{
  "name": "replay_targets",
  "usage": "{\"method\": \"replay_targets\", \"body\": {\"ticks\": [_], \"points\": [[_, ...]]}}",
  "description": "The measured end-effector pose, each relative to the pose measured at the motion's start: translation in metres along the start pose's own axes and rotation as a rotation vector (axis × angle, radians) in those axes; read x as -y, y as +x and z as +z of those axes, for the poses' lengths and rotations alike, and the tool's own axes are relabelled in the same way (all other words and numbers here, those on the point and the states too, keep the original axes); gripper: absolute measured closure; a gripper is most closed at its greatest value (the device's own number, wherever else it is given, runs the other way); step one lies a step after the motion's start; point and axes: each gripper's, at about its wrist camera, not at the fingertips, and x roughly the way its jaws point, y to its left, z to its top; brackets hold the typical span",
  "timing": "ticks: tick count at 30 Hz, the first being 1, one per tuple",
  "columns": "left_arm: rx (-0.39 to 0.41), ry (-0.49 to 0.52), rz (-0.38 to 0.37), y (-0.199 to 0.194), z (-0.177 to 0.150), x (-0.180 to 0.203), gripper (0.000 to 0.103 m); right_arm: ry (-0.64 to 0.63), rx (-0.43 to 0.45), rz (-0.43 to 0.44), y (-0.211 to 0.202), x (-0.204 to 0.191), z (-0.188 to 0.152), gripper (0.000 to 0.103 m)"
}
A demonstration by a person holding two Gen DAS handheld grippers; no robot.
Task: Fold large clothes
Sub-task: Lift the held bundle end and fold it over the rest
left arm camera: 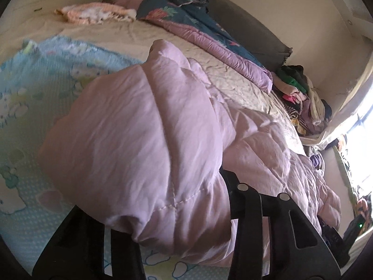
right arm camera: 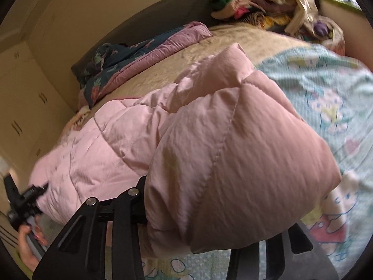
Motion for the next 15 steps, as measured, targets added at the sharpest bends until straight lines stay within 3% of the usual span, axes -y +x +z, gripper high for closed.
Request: {"method": "replay_targets", "body": {"ticks": [15], "points": [[0.061,0.101,-0.038,-0.072,0.002,0.025,0.073,-0.287,0.113,-0.036,-0.076,-0.064,0.001,0.073]]}}
